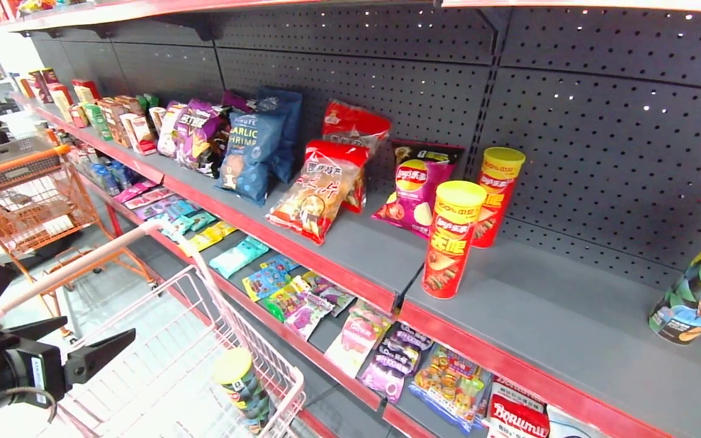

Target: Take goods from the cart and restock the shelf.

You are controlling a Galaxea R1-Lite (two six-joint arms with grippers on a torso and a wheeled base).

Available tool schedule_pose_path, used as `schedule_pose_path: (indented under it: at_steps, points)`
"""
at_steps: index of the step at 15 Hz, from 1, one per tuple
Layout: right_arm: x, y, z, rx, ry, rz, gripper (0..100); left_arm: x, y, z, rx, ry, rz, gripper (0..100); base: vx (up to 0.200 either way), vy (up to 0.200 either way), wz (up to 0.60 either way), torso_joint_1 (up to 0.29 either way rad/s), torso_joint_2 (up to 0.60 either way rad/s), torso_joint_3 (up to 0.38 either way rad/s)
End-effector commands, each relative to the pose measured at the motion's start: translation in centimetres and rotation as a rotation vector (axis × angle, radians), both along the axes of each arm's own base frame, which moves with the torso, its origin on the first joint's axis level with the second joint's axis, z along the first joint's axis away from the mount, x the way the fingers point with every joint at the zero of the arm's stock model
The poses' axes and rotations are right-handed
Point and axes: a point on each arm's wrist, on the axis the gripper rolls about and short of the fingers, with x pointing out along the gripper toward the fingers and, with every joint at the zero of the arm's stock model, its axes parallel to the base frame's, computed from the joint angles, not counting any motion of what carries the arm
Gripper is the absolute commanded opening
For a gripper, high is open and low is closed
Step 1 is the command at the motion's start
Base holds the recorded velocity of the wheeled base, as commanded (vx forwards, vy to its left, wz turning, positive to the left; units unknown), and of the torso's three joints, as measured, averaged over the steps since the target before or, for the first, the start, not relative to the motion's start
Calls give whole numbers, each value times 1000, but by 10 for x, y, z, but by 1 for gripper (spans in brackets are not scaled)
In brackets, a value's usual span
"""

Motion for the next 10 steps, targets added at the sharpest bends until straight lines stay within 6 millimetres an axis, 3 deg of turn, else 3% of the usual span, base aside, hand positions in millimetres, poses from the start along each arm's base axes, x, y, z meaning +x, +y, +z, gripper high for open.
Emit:
schedule_pose_path:
  at_steps: [1, 4, 10]
  points:
    - [0, 0, 0, 0, 1, 1, 100, 4, 0, -5, -2, 31, -7, 100, 0, 0, 0, 0, 0, 0]
    - [0, 0, 0, 2, 1, 1, 100, 3, -1, -14, -24, 68, -38, 100, 0, 0, 0, -19, 32, 30]
    - [0, 0, 0, 0, 1, 1, 100, 6, -1, -22, -41, 46, -72, 100, 0, 0, 0, -132, 301, 163]
